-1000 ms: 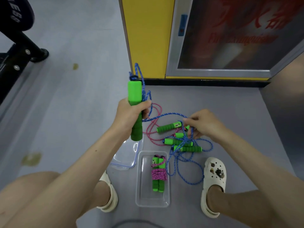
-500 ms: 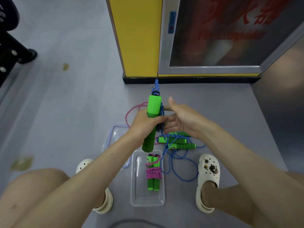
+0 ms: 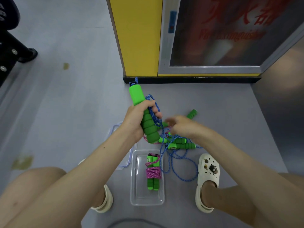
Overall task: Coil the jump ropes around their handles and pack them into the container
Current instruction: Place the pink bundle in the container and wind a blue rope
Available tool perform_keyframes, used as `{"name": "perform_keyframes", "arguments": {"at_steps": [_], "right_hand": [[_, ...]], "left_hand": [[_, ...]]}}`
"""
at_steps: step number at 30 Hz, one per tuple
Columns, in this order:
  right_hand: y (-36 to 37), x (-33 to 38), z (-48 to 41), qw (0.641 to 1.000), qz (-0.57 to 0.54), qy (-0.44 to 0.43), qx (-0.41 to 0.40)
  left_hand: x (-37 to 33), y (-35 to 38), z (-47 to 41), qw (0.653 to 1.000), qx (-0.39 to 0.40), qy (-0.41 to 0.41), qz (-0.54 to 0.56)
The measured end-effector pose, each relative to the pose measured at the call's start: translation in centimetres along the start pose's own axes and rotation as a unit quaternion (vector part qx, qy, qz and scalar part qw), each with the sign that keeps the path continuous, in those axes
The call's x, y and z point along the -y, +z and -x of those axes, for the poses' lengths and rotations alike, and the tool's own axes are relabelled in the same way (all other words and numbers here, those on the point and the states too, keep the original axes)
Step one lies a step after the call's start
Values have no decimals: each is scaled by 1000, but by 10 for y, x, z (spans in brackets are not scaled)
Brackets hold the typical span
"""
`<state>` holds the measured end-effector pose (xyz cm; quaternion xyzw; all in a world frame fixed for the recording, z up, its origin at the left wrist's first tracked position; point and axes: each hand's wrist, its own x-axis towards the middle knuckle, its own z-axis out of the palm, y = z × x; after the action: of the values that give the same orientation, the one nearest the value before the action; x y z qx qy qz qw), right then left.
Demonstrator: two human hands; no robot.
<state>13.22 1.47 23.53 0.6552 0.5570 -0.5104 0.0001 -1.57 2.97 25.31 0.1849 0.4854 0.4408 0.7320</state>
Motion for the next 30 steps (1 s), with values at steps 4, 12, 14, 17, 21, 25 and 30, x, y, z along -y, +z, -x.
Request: {"name": "perform_keyframes", "arguments": {"at_steps": [4,12,14,17,21,25,30], "right_hand": [[12,-1,-2,995,36,-31,90],[-2,-14,-5,995,89,2,-48],[-6,-19,-7,994,72,10,-86],[-12,-21,-9,994,-36,26,-96],[-13,-12,-1,971,-225,70,-43],[-10,0,-2,942,-324,86,-1],[-7,15,1,924,-378,49,29]], "left_hand": [[-10,-2,6,998,12,-13,56],[-31,-31,5,995,-56,62,-59],[-35,-41,4,989,-87,84,-85],[-38,-47,6,984,-100,111,-100],[-34,-42,8,964,-80,162,-197],[-17,-30,8,941,-17,159,-300],[7,-17,5,913,62,107,-389]]}}
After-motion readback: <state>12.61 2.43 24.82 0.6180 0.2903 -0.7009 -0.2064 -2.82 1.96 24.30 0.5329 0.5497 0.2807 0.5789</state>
